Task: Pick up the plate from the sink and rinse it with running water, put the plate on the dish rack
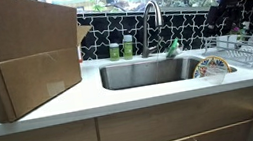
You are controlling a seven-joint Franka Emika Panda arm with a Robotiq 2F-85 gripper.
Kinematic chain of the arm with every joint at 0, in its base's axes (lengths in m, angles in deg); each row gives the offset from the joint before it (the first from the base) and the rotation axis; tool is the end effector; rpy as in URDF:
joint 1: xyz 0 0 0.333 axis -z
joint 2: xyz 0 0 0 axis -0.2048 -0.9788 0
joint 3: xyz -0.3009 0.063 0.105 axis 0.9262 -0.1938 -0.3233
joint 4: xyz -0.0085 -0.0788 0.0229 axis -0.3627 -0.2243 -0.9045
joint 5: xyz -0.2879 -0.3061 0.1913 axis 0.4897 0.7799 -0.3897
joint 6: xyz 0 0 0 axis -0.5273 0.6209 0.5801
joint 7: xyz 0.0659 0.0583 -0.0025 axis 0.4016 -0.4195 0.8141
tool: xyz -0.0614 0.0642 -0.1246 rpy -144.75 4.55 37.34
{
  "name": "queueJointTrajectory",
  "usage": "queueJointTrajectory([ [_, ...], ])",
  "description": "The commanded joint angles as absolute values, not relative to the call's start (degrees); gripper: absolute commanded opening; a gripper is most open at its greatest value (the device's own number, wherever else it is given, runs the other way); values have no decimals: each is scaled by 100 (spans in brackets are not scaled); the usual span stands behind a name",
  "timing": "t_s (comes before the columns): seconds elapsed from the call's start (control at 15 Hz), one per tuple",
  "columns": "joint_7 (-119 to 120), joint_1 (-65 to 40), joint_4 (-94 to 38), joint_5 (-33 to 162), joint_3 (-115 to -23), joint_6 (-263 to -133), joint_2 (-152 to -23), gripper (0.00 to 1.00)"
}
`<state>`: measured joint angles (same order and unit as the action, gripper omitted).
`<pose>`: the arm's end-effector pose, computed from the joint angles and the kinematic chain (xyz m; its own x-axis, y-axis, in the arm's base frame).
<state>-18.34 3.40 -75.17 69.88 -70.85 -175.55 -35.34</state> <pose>0.4221 -0.1475 0.4764 0.7800 -0.6012 0.1735 -0.6167 -0.7855 0.0510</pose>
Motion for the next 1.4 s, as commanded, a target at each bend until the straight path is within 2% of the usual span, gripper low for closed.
queueJointTrajectory([
  [0.0,-1847,333,-7500,6990,-7097,-17539,-3542,100],
  [0.6,-2179,1508,-7365,7903,-6244,-18204,-4603,100],
  [1.07,-656,1327,-7321,7366,-5411,-18870,-5428,100],
  [1.27,-287,1284,-7252,7256,-5342,-19110,-5708,100],
  [1.33,-529,1369,-7394,7399,-5431,-18989,-5442,100],
])
